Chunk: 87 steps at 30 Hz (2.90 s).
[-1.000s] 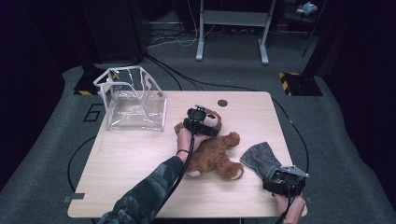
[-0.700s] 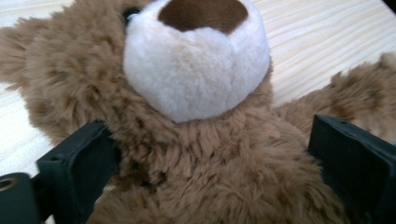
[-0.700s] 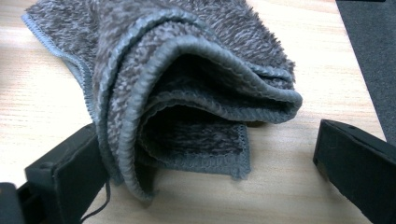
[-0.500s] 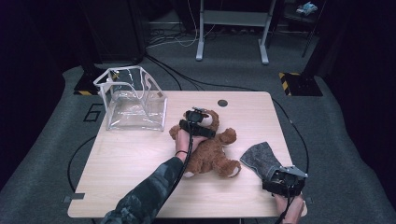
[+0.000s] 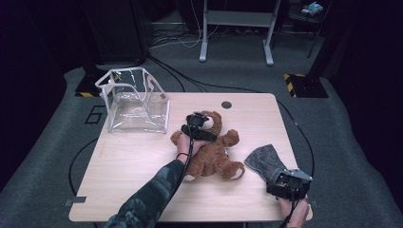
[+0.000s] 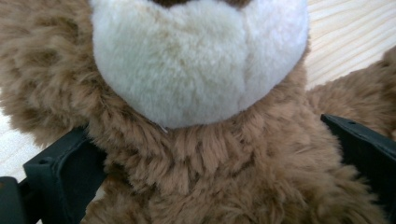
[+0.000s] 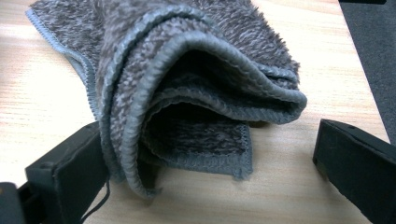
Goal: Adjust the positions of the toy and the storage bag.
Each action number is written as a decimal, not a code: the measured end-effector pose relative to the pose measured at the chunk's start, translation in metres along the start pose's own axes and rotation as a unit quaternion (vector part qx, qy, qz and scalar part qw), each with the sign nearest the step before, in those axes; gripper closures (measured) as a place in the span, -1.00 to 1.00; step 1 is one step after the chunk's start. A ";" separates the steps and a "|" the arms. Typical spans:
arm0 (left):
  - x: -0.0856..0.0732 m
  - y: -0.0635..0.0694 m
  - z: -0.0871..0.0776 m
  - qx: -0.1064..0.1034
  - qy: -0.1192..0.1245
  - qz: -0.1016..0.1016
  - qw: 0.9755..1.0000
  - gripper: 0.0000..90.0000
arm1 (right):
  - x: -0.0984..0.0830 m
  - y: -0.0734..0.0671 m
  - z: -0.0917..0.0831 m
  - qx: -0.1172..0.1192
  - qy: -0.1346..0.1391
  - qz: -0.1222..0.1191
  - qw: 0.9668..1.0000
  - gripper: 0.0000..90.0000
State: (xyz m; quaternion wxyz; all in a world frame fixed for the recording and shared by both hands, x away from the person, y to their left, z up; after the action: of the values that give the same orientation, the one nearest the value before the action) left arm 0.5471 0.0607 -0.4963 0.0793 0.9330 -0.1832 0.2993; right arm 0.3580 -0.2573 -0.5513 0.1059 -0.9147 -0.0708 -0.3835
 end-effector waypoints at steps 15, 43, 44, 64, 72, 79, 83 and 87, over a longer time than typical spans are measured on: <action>-0.007 -0.005 -0.006 -0.001 0.050 0.007 0.999 0.04 | -0.001 0.000 0.000 0.002 0.002 -0.001 1.000 -1.00; -0.006 -0.005 -0.056 -0.031 0.165 0.032 0.985 0.29 | -0.001 0.001 -0.001 0.008 0.001 -0.002 1.000 -1.00; -0.007 -0.005 -0.061 -0.030 0.180 0.037 0.982 0.31 | -0.001 0.001 -0.001 0.008 0.001 -0.002 1.000 -1.00; -0.010 -0.018 -0.100 -0.038 0.250 0.055 0.966 0.33 | -0.001 0.001 0.000 0.008 0.002 -0.002 1.000 -1.00; -0.010 -0.026 -0.119 -0.043 0.264 0.061 0.962 0.33 | -0.001 0.001 -0.001 0.009 0.001 -0.002 1.000 -1.00; -0.010 -0.038 -0.136 -0.045 0.267 0.062 0.961 0.33 | -0.001 0.001 0.000 0.009 0.000 -0.003 1.000 -1.00; -0.012 -0.045 -0.143 -0.046 0.267 0.061 0.961 0.33 | -0.001 0.001 0.000 0.009 0.001 -0.003 1.000 -1.00; -0.013 -0.053 -0.150 -0.043 0.268 0.063 0.960 0.32 | -0.001 0.001 0.000 0.009 0.000 -0.003 1.000 -1.00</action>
State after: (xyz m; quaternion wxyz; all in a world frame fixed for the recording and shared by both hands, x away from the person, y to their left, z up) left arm 0.4782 0.1521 -0.3848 0.1463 0.8010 -0.2264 0.5345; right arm 0.3574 -0.2583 -0.5515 0.1129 -0.9134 -0.0765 -0.3835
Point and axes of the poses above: each handheld gripper's, and its own axes: z roughly forward along the jaws, x roughly out of its top, y roughly to its right, the point moved 3 cm from there along z, roughly forward along the jaws, and after that the axes turned 11 degrees about x, right-handed, at the moved point
